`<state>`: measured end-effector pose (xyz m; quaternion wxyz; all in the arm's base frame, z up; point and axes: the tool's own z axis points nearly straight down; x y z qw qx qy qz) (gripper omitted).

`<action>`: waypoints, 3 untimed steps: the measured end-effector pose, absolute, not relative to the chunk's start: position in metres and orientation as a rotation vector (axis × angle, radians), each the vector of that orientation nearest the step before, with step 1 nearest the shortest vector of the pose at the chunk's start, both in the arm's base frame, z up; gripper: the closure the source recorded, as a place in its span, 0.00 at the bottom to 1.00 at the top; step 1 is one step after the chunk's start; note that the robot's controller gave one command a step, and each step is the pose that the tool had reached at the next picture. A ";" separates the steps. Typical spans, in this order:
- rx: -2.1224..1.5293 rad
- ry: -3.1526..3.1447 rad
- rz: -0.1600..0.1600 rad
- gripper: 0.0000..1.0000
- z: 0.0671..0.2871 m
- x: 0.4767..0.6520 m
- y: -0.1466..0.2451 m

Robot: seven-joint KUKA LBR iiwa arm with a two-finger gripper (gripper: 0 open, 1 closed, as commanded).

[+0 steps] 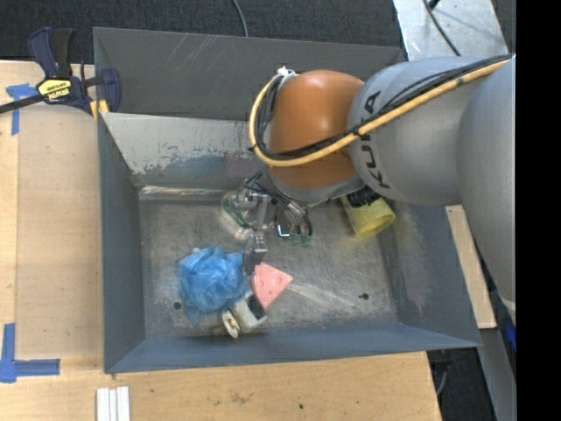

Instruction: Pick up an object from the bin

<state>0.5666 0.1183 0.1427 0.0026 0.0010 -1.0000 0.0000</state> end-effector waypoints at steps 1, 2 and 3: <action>0.000 -3.144 -0.002 0.00 0.147 0.569 0.118; 0.047 -3.153 0.000 0.00 0.107 0.540 0.140; 0.698 -3.067 -0.001 1.00 0.102 0.528 0.172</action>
Offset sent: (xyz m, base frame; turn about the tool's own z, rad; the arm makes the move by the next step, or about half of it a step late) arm -0.0546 0.0430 -0.0727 -0.0564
